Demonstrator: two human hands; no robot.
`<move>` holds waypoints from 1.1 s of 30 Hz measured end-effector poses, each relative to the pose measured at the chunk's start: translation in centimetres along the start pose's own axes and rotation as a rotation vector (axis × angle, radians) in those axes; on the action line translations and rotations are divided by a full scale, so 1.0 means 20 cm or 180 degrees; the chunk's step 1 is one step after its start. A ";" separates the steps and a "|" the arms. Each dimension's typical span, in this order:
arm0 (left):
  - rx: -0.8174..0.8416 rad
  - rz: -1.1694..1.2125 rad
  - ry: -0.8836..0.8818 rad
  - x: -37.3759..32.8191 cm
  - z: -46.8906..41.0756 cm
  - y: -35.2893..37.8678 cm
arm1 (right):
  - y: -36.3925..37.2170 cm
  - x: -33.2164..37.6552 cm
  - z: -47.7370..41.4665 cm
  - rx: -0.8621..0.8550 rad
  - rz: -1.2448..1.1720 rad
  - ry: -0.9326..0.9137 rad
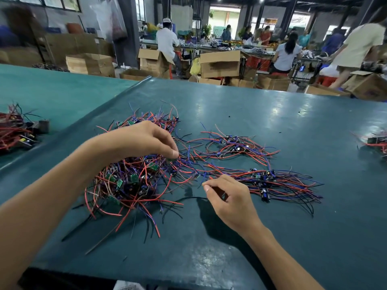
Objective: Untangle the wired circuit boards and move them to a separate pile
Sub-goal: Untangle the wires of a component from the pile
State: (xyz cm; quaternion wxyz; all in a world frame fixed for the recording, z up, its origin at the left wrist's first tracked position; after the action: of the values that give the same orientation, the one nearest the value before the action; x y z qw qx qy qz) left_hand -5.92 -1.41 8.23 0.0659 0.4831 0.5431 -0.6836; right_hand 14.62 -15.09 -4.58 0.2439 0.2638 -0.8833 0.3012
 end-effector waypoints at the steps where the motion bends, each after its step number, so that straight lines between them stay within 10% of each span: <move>1: -0.0128 0.0130 -0.0071 0.00 0.00 -0.02 | 0.00 0.00 0.00 0.0007 -0.0011 0.0006; 15: -0.0313 0.1476 -0.1141 0.00 -0.02 -0.03 | 0.01 0.01 0.01 0.0108 0.0021 -0.0019; 33: -0.0632 0.2167 0.0270 -0.15 0.13 -0.13 | 0.00 0.02 0.00 0.0055 -0.0041 -0.0086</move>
State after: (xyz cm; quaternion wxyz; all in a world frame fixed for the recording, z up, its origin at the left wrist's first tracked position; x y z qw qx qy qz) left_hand -7.59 -3.72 12.05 0.3139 0.6556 0.4171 -0.5456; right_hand 14.33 -15.21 -4.42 0.2316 0.2757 -0.8821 0.3036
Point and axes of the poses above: each hand's wrist, its own z-axis away from the middle knuckle, its own y-axis out of the palm, x = y × z, the point moved 2 cm from there along -z, towards the middle knuckle, and after that the axes turned 11 degrees about -x, right-handed, at the moved point
